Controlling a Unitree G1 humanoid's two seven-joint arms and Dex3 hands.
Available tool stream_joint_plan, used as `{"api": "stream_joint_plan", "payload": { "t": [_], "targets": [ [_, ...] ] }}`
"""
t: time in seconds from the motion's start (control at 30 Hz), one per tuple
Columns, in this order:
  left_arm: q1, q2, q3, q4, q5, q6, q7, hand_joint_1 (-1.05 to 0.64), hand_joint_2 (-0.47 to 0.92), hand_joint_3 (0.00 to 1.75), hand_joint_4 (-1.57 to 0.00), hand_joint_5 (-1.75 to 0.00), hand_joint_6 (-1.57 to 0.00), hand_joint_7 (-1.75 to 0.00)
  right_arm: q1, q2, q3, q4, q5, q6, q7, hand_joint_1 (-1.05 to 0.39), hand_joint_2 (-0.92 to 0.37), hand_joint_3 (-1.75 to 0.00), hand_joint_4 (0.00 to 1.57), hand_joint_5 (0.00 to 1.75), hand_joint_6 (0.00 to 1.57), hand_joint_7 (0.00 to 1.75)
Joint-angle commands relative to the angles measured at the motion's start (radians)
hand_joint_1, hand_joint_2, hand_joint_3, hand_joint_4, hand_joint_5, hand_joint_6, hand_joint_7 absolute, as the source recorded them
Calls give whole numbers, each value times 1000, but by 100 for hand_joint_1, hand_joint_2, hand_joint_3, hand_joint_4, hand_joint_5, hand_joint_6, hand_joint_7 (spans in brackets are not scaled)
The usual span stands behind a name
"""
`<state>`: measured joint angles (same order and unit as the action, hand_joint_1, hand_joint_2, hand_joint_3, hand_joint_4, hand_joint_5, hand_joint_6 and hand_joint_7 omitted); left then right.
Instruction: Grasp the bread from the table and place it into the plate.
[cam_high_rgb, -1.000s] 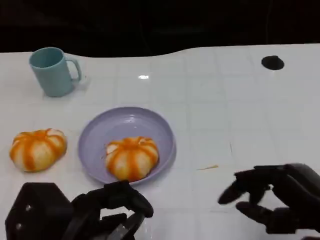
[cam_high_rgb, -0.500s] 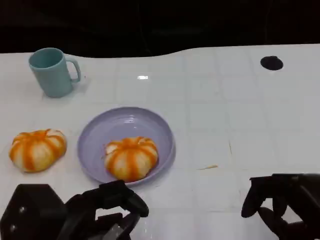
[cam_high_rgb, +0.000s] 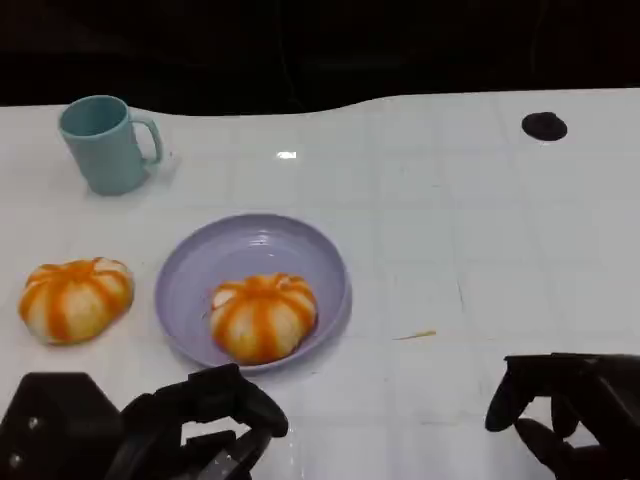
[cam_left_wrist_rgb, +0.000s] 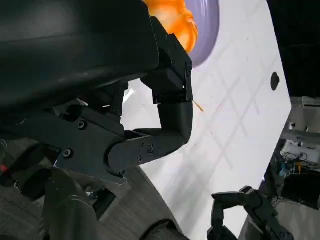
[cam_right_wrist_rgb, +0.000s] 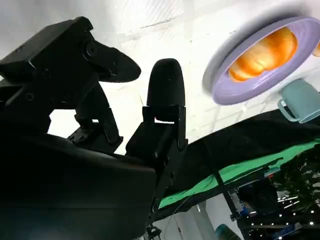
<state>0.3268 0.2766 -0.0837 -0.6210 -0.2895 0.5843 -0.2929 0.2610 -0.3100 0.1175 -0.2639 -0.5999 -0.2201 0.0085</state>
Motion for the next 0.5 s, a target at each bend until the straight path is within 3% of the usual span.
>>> {"api": "stream_joint_plan", "payload": {
  "t": [0.03, 0.5],
  "targets": [
    [2, 16, 11, 4, -4, -14, -15, -32, 92, 56, -65, -175, -61, -142, -6, 1, 6, 12, 1, -12, -24, -4, -44, -92, 87, 163, 95, 105],
    [7, 19, 11, 8, 3, -29, -21, -32, 92, 57, -64, -175, -60, -142, -6, 38, 18, 11, 35, 7, -21, -6, -46, -92, 87, 161, 94, 106]
  ]
}}
